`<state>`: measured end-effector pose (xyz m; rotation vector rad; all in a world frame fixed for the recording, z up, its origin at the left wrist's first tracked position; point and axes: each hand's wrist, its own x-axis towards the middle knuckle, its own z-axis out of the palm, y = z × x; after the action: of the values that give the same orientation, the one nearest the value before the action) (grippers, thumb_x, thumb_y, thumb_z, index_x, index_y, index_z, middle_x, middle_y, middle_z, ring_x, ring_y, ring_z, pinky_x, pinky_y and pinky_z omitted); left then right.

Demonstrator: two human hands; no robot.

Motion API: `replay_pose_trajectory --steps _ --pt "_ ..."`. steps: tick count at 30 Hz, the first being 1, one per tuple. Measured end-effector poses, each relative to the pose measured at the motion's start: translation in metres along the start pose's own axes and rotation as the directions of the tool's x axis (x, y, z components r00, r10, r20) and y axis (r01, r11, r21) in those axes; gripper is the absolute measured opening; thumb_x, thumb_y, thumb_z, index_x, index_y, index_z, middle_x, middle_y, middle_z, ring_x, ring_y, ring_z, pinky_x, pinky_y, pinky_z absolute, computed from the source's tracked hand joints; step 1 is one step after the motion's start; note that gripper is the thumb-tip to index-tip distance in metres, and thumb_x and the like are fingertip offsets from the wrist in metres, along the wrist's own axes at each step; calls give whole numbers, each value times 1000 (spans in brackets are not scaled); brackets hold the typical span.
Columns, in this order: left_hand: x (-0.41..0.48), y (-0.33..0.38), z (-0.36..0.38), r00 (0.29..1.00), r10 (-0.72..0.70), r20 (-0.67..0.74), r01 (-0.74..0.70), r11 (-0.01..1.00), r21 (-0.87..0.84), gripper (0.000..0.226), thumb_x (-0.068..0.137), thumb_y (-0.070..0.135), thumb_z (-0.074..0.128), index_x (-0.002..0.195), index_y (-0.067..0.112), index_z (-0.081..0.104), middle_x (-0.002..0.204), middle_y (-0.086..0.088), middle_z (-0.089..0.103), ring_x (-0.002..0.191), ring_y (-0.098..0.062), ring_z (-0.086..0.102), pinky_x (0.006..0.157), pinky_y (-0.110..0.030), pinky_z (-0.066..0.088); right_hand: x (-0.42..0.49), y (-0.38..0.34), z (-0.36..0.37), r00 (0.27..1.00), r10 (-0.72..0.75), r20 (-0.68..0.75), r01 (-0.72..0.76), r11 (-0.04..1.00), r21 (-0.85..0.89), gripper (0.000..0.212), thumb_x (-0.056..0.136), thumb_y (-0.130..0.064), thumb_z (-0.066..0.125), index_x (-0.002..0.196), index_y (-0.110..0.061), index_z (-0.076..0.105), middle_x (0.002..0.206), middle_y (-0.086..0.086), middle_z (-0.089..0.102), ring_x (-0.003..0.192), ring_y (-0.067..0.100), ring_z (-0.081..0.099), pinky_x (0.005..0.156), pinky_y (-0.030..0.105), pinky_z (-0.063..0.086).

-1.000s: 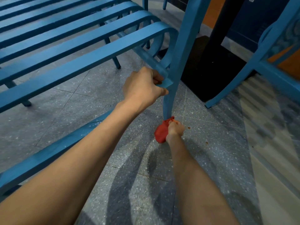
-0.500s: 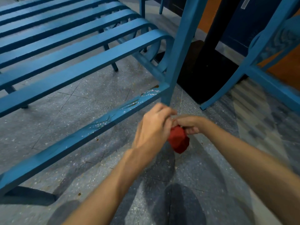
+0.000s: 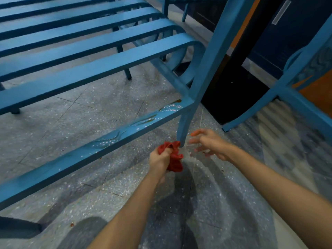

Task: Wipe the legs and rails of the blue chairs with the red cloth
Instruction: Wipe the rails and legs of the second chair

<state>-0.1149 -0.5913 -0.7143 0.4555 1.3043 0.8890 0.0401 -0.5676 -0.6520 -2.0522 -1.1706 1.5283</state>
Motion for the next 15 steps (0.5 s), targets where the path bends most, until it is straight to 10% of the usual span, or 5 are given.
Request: replay_pose_trajectory --steps 3,8,15 --pt "24 4 3 1000 -9 -19 7 994 -106 22 90 7 58 112 7 59 89 -16 72 72 -30 70 63 -49 58 8 -3 -9 964 -192 -185 197 980 4 46 90 -2 56 128 -25 48 124 2 59 102 15 61 59 18 42" --pt "31 6 25 985 99 143 -101 995 6 37 84 0 52 121 5 52 86 -19 61 66 -26 57 57 -36 48 11 -2 7 856 -498 -137 499 866 -33 44 87 5 61 123 -18 55 120 -3 62 115 12 59 98 29 49" --pt "24 -14 41 962 223 156 -227 974 5 55 79 -4 49 130 16 47 77 -7 54 65 -21 50 60 -35 48 18 7 12 805 -568 -172 545 822 -166 42 91 2 53 127 -19 57 122 -4 66 118 6 59 105 36 46"
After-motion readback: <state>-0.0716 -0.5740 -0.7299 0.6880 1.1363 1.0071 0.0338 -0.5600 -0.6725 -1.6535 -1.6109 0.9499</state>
